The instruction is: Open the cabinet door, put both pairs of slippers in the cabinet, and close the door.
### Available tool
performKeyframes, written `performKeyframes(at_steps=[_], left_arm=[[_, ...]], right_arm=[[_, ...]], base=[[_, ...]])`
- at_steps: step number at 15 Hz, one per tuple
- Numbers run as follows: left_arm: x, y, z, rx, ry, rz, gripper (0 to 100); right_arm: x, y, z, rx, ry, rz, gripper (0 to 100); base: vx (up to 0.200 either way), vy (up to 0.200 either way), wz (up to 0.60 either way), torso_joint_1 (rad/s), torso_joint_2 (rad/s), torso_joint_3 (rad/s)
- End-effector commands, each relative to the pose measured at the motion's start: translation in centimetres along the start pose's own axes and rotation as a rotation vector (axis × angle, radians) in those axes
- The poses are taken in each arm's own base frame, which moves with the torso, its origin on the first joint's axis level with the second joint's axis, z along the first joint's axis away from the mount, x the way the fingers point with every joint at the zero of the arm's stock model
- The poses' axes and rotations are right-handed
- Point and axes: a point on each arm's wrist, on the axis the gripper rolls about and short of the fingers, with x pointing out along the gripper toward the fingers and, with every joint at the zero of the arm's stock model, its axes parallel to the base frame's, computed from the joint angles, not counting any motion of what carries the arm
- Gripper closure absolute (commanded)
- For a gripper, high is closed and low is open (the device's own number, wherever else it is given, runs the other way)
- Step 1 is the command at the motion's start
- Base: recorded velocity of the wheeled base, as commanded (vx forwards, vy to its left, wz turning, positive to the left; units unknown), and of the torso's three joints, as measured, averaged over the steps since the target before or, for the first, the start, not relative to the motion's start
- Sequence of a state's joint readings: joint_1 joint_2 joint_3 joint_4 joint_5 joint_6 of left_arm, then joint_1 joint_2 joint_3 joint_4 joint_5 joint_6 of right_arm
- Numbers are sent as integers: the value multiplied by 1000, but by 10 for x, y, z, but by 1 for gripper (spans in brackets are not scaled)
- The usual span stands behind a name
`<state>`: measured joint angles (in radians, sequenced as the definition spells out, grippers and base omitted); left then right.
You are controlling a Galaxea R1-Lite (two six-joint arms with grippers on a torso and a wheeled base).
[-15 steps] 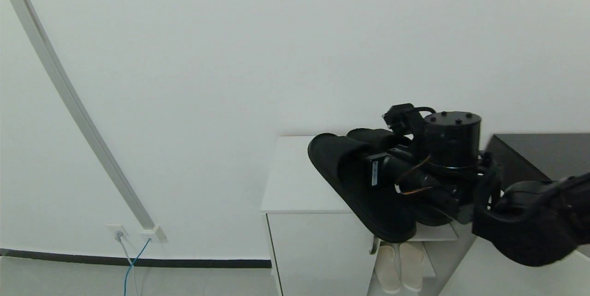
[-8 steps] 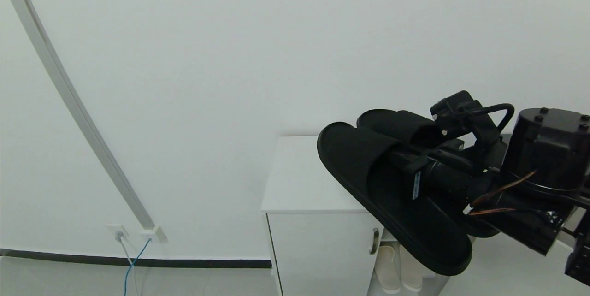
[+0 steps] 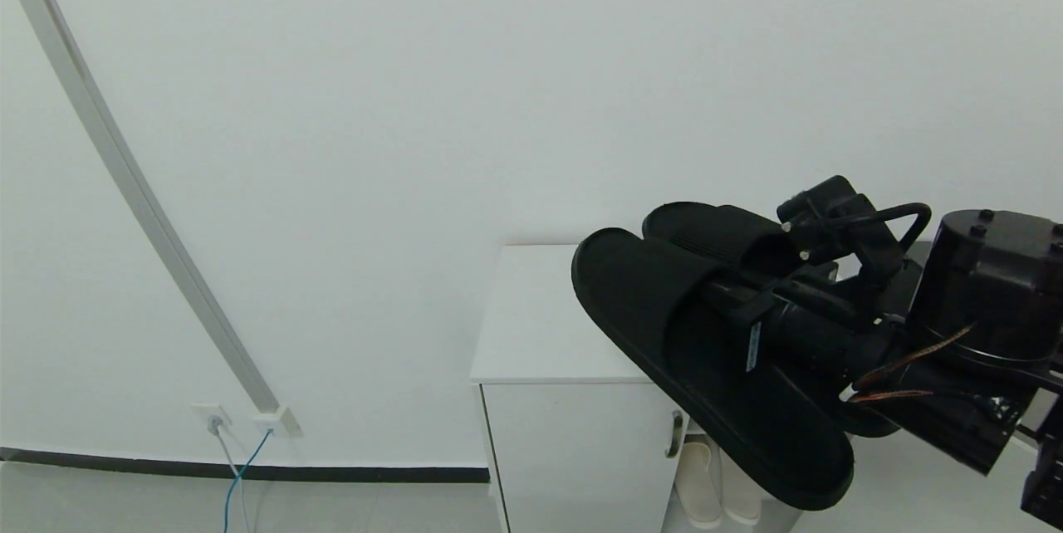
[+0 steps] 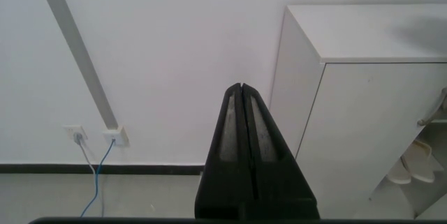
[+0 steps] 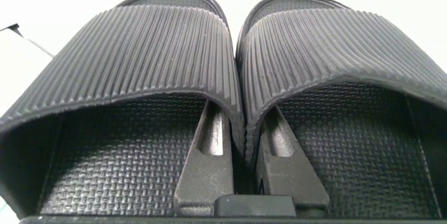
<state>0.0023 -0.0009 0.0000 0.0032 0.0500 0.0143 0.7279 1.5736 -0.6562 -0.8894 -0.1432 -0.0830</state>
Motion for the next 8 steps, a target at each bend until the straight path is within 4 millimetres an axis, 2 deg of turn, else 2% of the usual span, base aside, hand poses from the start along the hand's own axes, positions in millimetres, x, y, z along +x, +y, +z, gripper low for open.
performKeyframes(at_steps=[1,8], left_arm=[[0,0,0,0,1,1,100],[0,0,0,-2,1,1,100]], right_arm=[[1,1,-2,-1,6,0,100],[0,2,-4,-2,16,7,100]], base=[[-200,0,0,7,2,2],[-200,0,0,5,6,4]])
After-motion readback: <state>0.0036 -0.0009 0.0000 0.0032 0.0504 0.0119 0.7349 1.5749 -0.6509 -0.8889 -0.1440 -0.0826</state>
